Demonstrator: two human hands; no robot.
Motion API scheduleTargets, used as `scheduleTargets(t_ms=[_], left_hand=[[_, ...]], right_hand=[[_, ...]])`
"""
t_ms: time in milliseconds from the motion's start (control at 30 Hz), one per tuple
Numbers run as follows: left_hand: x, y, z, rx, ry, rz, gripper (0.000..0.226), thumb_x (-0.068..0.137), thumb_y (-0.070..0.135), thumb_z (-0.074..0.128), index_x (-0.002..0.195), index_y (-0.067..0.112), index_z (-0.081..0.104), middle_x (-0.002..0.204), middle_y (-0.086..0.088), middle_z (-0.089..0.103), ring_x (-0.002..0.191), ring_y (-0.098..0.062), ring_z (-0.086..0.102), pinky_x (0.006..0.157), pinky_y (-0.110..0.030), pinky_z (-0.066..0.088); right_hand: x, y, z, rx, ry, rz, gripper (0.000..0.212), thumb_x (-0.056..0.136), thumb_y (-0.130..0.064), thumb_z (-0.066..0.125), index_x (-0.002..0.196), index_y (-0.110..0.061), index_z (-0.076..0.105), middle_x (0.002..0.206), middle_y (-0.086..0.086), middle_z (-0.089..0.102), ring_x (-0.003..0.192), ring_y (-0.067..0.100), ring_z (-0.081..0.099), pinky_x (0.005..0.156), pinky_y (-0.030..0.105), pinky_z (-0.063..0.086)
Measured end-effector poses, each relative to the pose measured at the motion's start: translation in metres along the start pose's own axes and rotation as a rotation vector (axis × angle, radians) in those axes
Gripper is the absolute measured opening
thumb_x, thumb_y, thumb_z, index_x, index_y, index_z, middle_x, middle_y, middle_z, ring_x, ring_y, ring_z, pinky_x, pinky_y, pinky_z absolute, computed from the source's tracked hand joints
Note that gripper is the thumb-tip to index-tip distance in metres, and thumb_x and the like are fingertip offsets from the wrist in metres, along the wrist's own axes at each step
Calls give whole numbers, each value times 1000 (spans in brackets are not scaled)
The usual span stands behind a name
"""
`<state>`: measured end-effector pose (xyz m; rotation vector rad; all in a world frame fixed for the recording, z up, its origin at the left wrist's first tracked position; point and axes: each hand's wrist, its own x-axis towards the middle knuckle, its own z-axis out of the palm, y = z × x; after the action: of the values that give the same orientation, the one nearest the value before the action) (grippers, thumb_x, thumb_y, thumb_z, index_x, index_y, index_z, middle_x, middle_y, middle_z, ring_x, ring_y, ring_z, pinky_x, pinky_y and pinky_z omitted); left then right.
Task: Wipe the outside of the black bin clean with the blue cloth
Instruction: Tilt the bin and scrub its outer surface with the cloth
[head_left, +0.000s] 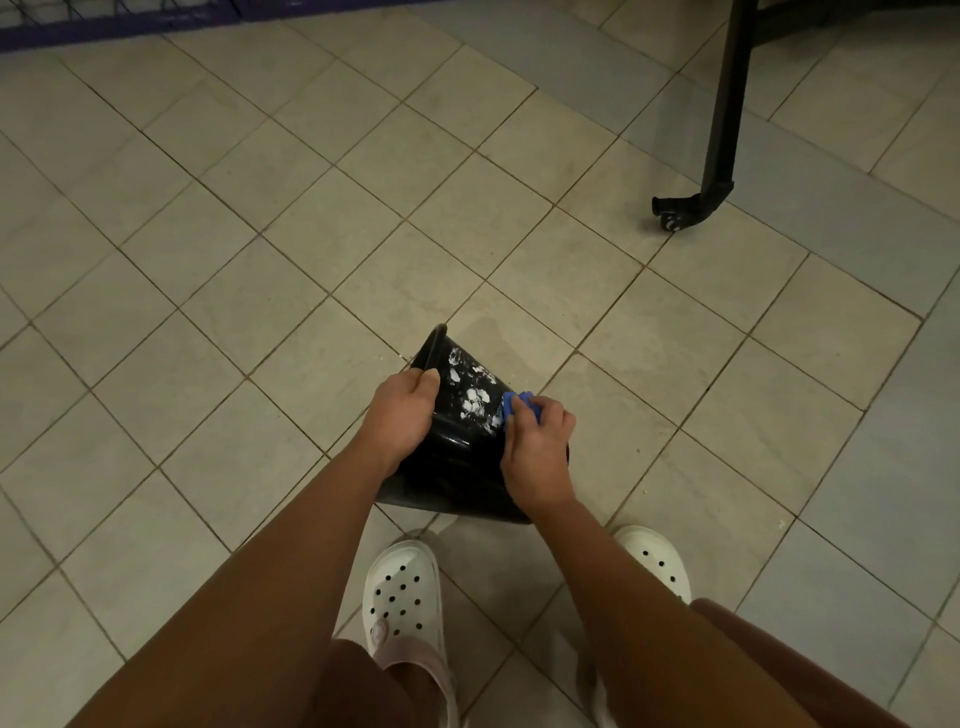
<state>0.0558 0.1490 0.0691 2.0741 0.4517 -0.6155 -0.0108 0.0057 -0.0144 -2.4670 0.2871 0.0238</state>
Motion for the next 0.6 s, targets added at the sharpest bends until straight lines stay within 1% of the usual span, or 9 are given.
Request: scheduleTargets(t_ms=[100,167,200,300,367,433,500,533,600], left_hand=[[0,1,0,13,16,16,41,103,34,40,100,2,67,97,-17,71,93,-32,67,91,-49,52],[-1,-1,0,33,10,19,41,103,34,40,101,3,67,97,-16,71,93,-31,67,92,-49,52],[-1,-3,-1,44,6,16,41,103,33,40,102,3,67,97,-16,71,93,-30,67,92,-49,52],[-1,-6,-2,62,-9,9,40,104,33,40,102,4,67,97,-14,71,93,-29,67,93,-49,52],[-1,-4,-2,52,-24,17,38,103,33,41,102,6,67,97,-12,71,94,-28,67,93,-47,52],[-2,-2,-2,27,-28,20,38,103,33,41,102,6,68,97,-13,72,94,-29,68,93,-47,52],[-2,-1,-2,19,-18,23,40,103,34,42,101,3,67,97,-17,72,94,-32,68,93,-49,52],[-2,-2,-2,20,-14,27,40,103,34,42,100,2,67,97,-18,71,94,-33,67,92,-49,52],[-2,-1,-1,30,-18,34,40,103,33,41,101,3,67,97,-16,71,94,-31,67,92,-47,52]], right_hand=[[3,3,-1,30,-40,107,35,97,-18,44,126,-2,53,126,22,43,113,35,35,99,47,38],[-9,-5,3,7,-5,166,34,96,-16,46,126,-1,53,125,24,44,112,37,36,98,47,39],[-16,-10,6,-7,20,175,33,94,-14,50,124,0,55,122,25,47,110,39,39,95,48,41],[-27,-19,10,-13,72,107,33,84,-7,64,115,1,60,112,25,53,101,40,47,84,45,46],[-19,-16,8,-11,74,32,30,86,-9,61,115,1,60,112,25,52,102,39,47,85,44,46],[-6,-10,4,-8,9,17,30,92,-13,54,119,-1,58,117,24,50,107,38,44,90,46,46],[5,-4,-1,24,-49,62,32,96,-20,48,122,-4,57,121,23,48,108,37,41,93,47,42],[8,-1,-3,24,-63,106,35,97,-27,47,123,-6,57,122,21,48,108,36,41,92,45,40],[6,10,-7,-29,-61,201,43,94,-43,46,123,-12,56,119,13,51,105,32,44,86,42,39]])
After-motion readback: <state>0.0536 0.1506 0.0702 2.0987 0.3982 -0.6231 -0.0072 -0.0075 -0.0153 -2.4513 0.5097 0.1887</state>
